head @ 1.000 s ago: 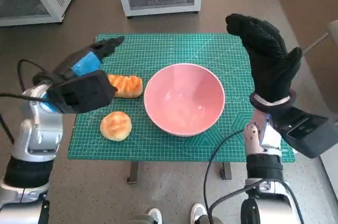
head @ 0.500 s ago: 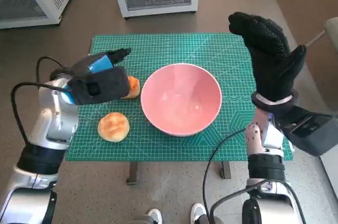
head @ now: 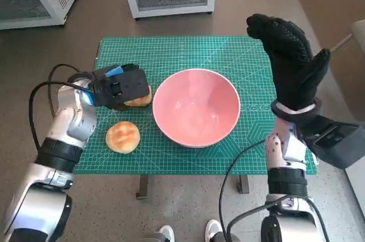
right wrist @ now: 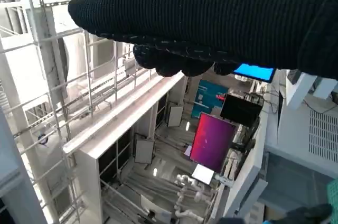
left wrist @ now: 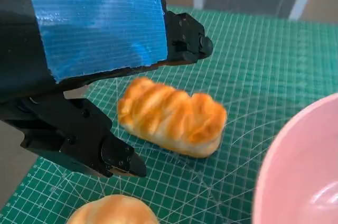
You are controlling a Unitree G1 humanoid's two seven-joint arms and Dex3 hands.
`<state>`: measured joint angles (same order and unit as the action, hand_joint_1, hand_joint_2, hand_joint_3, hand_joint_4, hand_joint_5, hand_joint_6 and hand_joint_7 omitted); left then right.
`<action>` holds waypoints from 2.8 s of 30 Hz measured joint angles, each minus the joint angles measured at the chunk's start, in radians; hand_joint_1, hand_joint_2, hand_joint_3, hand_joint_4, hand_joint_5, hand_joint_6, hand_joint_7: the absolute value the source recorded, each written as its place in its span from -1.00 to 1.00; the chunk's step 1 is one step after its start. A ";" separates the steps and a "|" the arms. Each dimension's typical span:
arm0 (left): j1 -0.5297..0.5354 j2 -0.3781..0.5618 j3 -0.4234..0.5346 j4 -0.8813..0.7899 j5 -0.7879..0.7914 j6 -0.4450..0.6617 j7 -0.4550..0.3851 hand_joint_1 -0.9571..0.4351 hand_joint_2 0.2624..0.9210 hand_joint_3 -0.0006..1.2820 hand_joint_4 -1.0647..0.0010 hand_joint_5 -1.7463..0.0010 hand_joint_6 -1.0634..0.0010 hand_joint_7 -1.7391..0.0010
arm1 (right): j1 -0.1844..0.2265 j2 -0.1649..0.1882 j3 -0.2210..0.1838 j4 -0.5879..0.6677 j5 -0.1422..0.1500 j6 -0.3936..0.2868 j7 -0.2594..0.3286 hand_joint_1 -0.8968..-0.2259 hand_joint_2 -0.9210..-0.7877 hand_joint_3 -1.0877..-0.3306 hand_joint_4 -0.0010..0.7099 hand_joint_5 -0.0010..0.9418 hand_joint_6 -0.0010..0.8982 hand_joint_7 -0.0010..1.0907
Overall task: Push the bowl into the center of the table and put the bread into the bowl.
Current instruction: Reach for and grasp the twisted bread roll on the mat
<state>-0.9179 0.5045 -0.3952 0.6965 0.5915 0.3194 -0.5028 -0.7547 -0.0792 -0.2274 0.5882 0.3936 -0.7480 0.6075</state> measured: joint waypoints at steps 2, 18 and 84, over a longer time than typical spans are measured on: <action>-0.013 -0.010 -0.011 0.042 0.002 -0.010 0.004 0.41 0.38 -0.89 0.79 0.99 0.50 0.97 | 0.002 0.000 0.000 -0.004 0.001 0.005 0.000 0.02 -1.00 0.23 -0.22 -0.98 -0.84 0.13; -0.121 -0.057 -0.075 0.344 0.033 -0.145 0.108 0.38 0.88 -0.84 -0.22 0.41 -0.20 0.35 | 0.027 0.001 0.001 -0.050 0.005 0.037 0.000 0.00 -1.00 0.26 -0.20 -0.98 -0.83 0.12; 0.331 0.115 0.285 -1.134 -0.115 0.192 -0.104 0.13 0.17 -0.91 0.99 0.99 0.80 0.75 | 0.069 -0.002 0.013 -0.122 0.074 0.129 0.033 -0.08 -1.00 0.39 -0.15 -0.99 -0.86 0.08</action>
<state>-0.5871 0.6192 -0.1101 -0.4379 0.4761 0.5112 -0.6065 -0.6860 -0.0807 -0.2147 0.4666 0.4677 -0.6192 0.6403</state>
